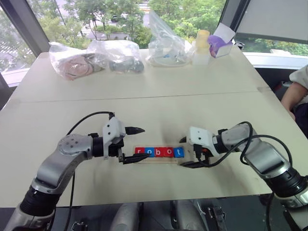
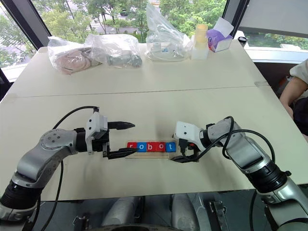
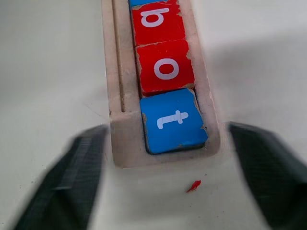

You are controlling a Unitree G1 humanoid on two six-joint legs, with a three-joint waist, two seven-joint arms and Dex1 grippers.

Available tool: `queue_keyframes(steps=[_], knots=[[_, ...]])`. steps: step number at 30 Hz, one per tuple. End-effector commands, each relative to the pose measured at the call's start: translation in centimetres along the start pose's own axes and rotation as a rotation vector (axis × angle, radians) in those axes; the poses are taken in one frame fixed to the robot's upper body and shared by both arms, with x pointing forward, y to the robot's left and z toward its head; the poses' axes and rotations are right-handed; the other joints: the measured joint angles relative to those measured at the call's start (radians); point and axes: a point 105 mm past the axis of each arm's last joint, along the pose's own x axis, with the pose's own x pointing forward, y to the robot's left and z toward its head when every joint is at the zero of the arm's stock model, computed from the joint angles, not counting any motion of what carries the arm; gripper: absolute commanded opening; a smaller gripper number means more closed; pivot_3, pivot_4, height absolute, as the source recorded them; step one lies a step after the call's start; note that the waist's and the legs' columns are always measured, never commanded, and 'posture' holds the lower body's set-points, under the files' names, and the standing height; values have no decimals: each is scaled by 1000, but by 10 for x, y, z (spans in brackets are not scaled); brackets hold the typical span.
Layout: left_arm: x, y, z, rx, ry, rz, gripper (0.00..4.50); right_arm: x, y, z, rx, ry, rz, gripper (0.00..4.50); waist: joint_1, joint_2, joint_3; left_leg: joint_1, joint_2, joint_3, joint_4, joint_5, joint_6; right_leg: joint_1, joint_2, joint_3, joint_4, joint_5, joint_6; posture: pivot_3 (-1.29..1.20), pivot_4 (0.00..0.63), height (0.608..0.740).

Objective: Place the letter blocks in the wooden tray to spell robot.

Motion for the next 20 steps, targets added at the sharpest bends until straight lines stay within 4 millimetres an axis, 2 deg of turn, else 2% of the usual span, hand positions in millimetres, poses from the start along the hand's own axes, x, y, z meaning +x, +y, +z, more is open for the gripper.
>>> queue_keyframes(steps=[1,6,13,20], knots=[[-2,-1,11,33,-30,-4,4500,-7,-4,13,-31,-27,-20,4465,0,0,0,0,0,0,0,0,0,0,0,0,0,0,0,0,150,740],[-4,-4,10,16,-21,-3,4500,-30,-15,20,-5,-57,-81,4465,0,0,0,0,0,0,0,0,0,0,0,0,0,0,0,0,150,740],[-18,-4,4,3,34,11,4500,-62,-7,20,54,-85,-114,4465,1,0,0,0,0,0,0,0,0,0,-1,0,0,0,0,0,150,740],[-29,-5,4,-21,57,10,4500,-67,8,17,87,-90,-114,4465,1,0,0,0,0,0,0,0,0,0,-2,0,0,0,0,0,150,740]])
